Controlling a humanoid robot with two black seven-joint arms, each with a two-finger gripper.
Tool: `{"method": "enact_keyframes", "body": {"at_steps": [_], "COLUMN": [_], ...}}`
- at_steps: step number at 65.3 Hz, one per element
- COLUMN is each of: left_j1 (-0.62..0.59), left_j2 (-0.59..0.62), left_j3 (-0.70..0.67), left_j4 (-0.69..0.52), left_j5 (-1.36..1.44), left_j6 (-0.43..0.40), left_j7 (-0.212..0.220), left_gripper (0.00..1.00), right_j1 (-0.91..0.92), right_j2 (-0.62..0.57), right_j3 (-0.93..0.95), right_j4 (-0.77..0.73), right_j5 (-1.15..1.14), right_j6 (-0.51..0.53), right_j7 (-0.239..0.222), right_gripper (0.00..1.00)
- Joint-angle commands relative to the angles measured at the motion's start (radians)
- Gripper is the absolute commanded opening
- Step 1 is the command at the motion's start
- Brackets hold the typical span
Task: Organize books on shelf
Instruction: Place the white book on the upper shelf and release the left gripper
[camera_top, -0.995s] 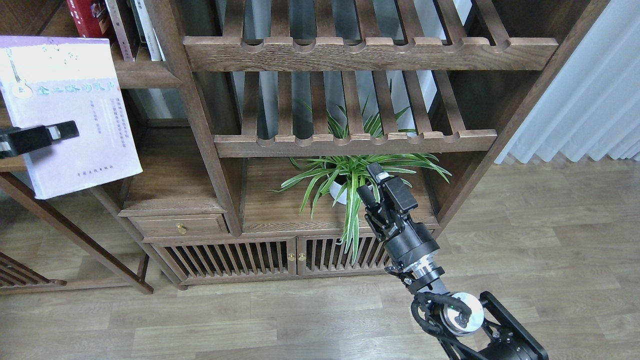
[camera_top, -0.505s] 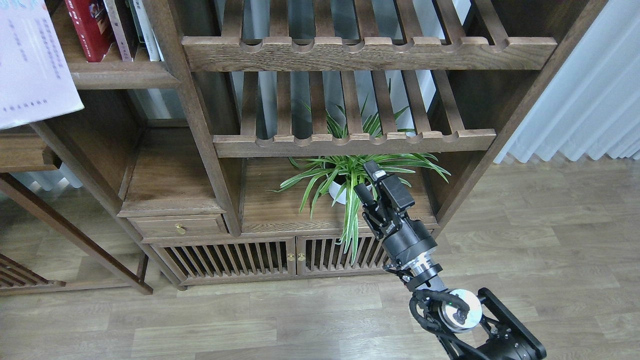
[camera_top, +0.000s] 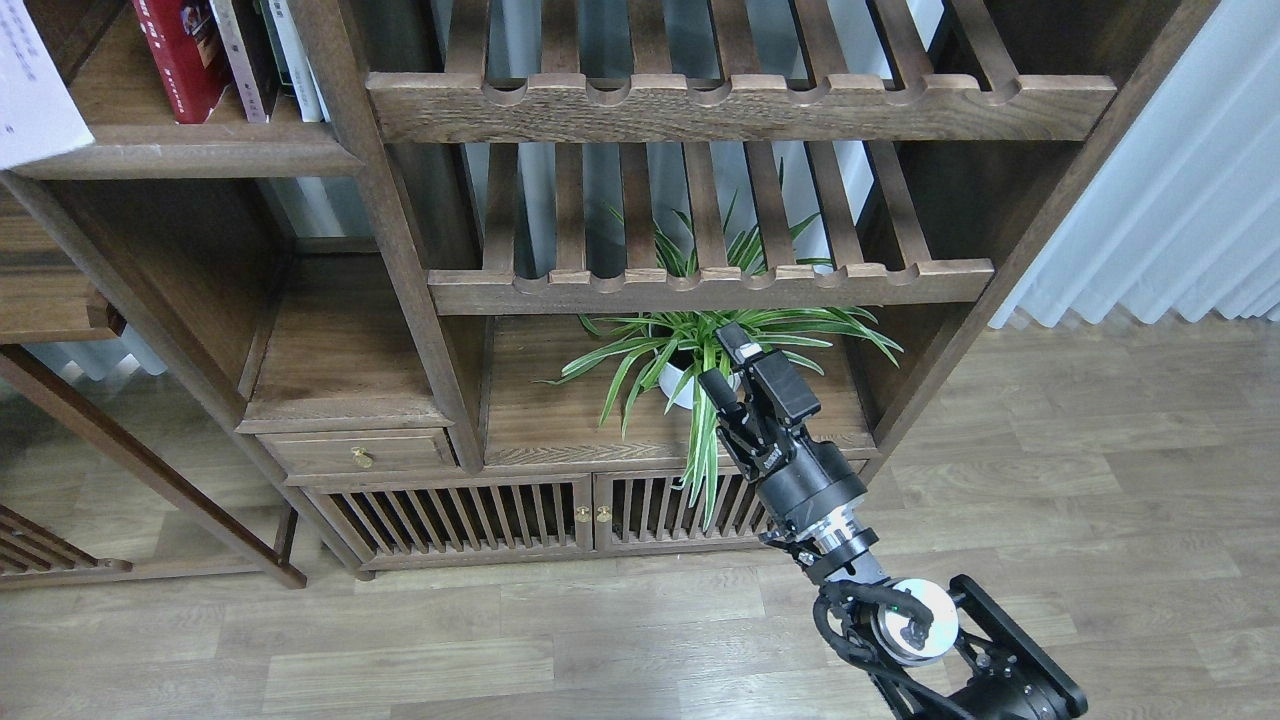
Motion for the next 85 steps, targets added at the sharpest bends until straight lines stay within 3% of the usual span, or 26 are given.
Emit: {"method": "enact_keyframes", "body": {"at_steps": [1,35,65,85], "left_j1": [-0.002,-0.066,-0.094,-0.105], "left_j2": [-0.003,-0.045,-0.249,-0.289], "left_j3": [-0.002,-0.014,-0.135,-0.175], "left_j4": [0.018,0.116,0.214,0.230], "left_j5": [0.011,0.080,0.265,0.347], "left_j6": [0.000,0.000,0.000,0.000], "left_j7": [0.000,0.000,0.000,0.000], "left_gripper": [0.07,0.06,0.06,0.06], "right_j1": [0.000,0.000,0.000,0.000], "right_j2": [0.000,0.000,0.000,0.000], "right_j3": [-0.002,-0.003,-0.014,-0.015], "right_j4": [0.000,0.000,0.002,0.002], "right_j5": [-0.010,-0.013,-0.014,-0.016], "right_j6": [0.005,0.014,0.031,0.034], "right_j7": [0.000,0.000,-0.002,-0.003], "right_gripper": [0.85,0.85,0.85,0.85]}}
